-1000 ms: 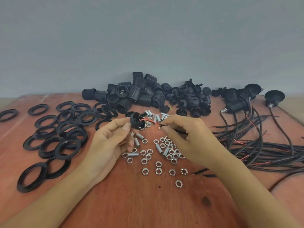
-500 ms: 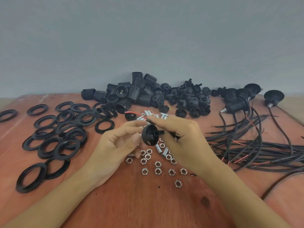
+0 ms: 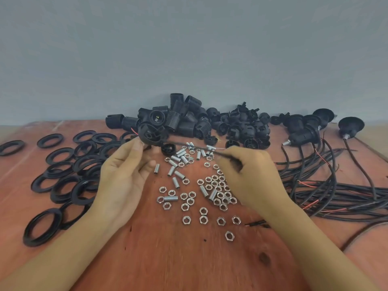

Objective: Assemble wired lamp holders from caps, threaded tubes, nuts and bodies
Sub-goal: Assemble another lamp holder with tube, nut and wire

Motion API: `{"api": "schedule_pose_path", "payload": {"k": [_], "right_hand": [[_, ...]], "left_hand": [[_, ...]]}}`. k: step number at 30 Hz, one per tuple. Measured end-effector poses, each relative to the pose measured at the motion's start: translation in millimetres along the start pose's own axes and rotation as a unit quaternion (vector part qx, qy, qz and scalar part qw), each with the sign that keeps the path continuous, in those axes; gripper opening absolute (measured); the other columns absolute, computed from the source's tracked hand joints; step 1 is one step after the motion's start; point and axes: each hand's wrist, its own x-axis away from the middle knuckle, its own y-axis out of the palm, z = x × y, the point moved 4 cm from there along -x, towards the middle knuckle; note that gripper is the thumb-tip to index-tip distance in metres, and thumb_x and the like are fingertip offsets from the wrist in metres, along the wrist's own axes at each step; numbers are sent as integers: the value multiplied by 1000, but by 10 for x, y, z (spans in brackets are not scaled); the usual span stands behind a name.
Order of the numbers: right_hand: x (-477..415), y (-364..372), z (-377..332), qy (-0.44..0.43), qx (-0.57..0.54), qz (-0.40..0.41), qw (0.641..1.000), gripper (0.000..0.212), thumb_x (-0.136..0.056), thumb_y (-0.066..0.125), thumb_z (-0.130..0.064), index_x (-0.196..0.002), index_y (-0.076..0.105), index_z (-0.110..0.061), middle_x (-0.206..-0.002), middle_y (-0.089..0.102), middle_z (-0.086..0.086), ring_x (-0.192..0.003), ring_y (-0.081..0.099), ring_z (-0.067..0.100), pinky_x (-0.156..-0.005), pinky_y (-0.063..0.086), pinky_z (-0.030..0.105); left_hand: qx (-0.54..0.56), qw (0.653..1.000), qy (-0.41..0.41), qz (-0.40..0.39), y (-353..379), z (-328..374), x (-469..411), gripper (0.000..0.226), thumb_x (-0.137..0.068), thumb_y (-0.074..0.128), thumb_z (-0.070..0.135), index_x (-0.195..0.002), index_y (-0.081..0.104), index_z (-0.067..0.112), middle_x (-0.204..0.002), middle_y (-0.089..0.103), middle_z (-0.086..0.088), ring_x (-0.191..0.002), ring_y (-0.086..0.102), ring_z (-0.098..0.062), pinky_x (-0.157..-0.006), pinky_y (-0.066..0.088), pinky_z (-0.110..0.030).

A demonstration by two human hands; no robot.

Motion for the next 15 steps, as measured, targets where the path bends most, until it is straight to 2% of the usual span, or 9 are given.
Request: {"api": "schedule_pose_path", "payload": {"k": [2, 3, 5, 7, 9, 11, 13, 15], "right_hand": [[-39, -92, 23, 42, -103, 78, 991, 23, -97, 59, -26, -76, 68, -19, -50, 48, -5, -44, 37, 7, -43, 29, 21], [-54, -140, 31, 64, -160, 111, 979, 25, -98, 57, -27, -78, 69, -18, -53, 50, -2, -45, 36, 6, -43, 29, 20], [-66, -209, 38, 100, -251, 163, 949, 26, -101, 51, -29, -88, 72, -20, -59, 54, 0, -52, 42, 6, -48, 36, 25], [-65, -249, 59, 124, -277, 189, 934, 32, -103, 46, -34, -92, 74, -23, -66, 52, 9, -58, 46, 8, -56, 41, 25], [-64, -248, 50, 138, -303, 181, 925, 37, -103, 45, -37, -86, 75, -25, -57, 40, 4, -51, 37, 7, -53, 35, 20], [-68, -195, 28, 156, -395, 144, 894, 42, -103, 46, -33, -74, 75, -23, -49, 35, -4, -46, 31, 9, -47, 29, 23], [-73, -153, 1, 169, -452, 122, 867, 41, -99, 50, -33, -68, 74, -20, -48, 47, -4, -43, 39, 10, -43, 33, 22], [-66, -137, -34, 180, -477, 117, 852, 39, -91, 55, -41, -65, 74, -17, -51, 58, 0, -44, 49, 9, -41, 41, 20]], "left_hand": [[12, 999, -36, -15, 15, -48, 12, 20, -87, 58, 22, -88, 78, 24, -94, 71, 5, -80, 66, -7, -64, 53, -17], [12, 998, -51, -28, 23, -74, 22, 20, -87, 58, 22, -90, 78, 23, -91, 69, 5, -76, 65, -6, -63, 53, -17], [1, 996, -78, -53, 38, -116, 42, 21, -87, 58, 21, -97, 77, 21, -85, 66, 5, -69, 59, -6, -61, 52, -18], [-17, 993, -97, -65, 49, -154, 56, 24, -84, 61, 19, -101, 77, 16, -84, 66, 2, -67, 57, -6, -61, 52, -17], [-39, 991, -110, -60, 56, -192, 67, 26, -79, 64, 16, -101, 77, 10, -85, 69, -3, -66, 60, -7, -60, 53, -17], [-64, 990, -115, -52, 61, -218, 77, 26, -76, 66, 13, -99, 77, 7, -80, 70, -7, -64, 63, -9, -59, 54, -18], [-84, 989, -114, -49, 62, -229, 85, 29, -75, 67, 12, -101, 75, 3, -77, 70, -8, -64, 64, -10, -60, 54, -17], [-94, 988, -112, -48, 62, -231, 91, 33, -73, 68, 11, -104, 73, 1, -78, 71, -10, -65, 65, -11, -61, 54, -18]]}}
